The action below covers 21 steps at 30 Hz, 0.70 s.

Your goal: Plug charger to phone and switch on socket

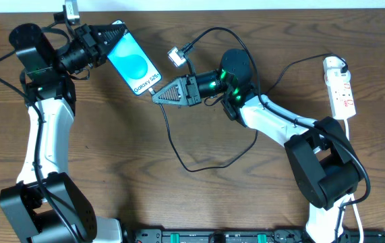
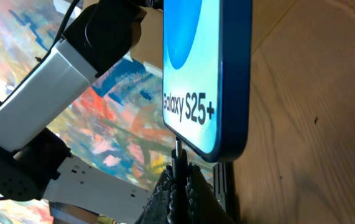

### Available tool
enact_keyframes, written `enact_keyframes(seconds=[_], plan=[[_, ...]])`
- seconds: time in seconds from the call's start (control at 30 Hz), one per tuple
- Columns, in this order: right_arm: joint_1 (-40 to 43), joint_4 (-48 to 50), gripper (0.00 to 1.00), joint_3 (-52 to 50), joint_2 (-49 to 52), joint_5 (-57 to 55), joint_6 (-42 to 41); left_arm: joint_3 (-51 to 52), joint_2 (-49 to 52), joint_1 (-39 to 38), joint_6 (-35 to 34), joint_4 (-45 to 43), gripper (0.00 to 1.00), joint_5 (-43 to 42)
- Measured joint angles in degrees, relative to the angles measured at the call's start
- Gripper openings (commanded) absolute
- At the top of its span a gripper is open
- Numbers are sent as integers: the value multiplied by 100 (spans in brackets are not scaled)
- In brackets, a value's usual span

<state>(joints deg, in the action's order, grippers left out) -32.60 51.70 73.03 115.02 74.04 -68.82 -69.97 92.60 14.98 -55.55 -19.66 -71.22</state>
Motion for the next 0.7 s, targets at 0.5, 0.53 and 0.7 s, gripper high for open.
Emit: enact_keyframes(seconds=[0.5,0.53,0.7], plan=[[0,138,1,0,0,52,46,0,0,-9,-59,11,8,-2],[0,138,1,0,0,52,46,0,0,-11,-63,11,8,-2],[0,151,1,0,0,55,46,0,0,-9,-162,11,7,-2]])
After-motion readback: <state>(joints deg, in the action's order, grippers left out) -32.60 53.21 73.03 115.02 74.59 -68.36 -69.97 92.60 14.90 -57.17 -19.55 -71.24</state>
